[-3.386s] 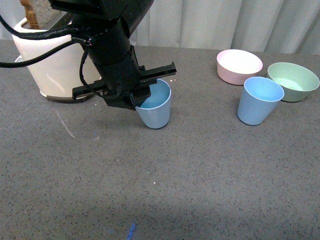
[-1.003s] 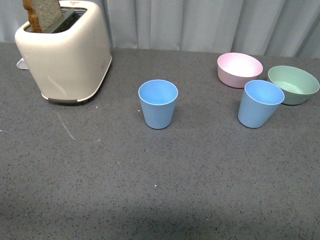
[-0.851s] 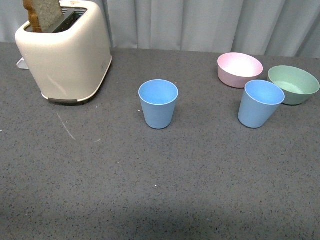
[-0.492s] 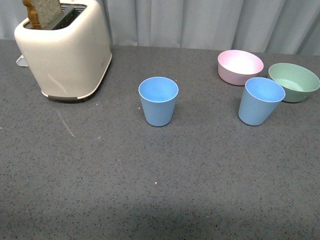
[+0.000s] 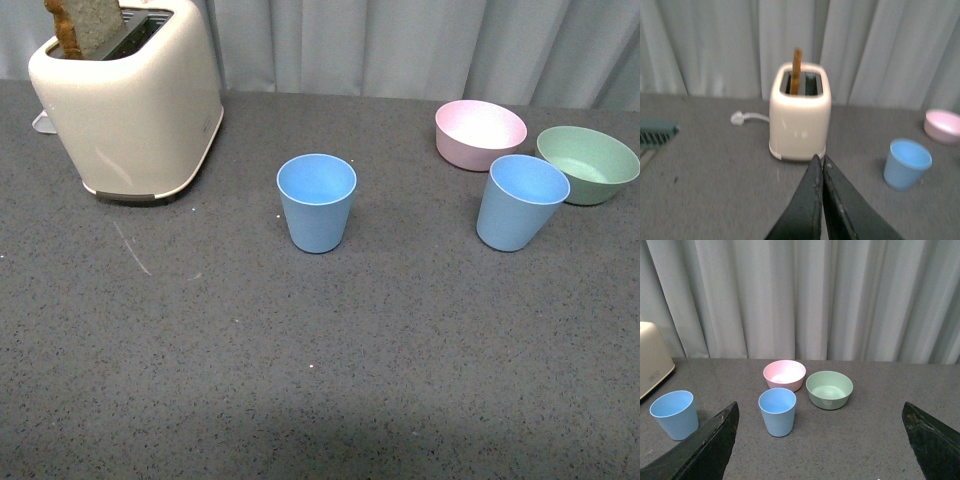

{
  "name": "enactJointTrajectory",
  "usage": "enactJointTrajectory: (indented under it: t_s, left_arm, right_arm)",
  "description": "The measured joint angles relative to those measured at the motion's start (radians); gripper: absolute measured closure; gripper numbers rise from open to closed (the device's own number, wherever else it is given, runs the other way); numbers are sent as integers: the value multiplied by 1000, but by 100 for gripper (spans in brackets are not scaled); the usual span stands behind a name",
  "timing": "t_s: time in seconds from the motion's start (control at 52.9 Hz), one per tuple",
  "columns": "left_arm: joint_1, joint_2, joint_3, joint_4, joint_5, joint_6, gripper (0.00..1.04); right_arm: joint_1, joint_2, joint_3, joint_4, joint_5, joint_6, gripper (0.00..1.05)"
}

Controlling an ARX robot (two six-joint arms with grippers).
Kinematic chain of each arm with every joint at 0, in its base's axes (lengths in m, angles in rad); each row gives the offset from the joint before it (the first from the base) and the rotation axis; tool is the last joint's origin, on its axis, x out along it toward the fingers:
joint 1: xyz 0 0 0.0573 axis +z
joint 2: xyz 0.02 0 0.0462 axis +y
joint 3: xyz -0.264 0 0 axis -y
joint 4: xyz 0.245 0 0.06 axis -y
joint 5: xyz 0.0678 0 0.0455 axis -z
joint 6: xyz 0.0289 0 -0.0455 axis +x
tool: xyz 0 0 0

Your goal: Stack blue cups with both arms

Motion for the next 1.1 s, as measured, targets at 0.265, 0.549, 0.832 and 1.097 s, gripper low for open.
enactJointTrajectory:
  t_s: [0.265, 0.549, 0.832, 1.097]
  left_arm:
    - [0, -106, 0, -90, 2, 0, 92]
    - [0, -107, 0, -90, 2, 0, 47]
    - [0, -107, 0, -90, 2, 1, 5]
    - [0, -107, 0, -90, 2, 2, 7]
  right_arm:
    - [0, 0, 0, 0, 0, 0, 10]
    - [0, 0, 0, 0, 0, 0, 10]
    - [-32, 386, 100, 60, -16, -182, 10]
    - [-38, 1117, 347, 304, 14, -107, 10]
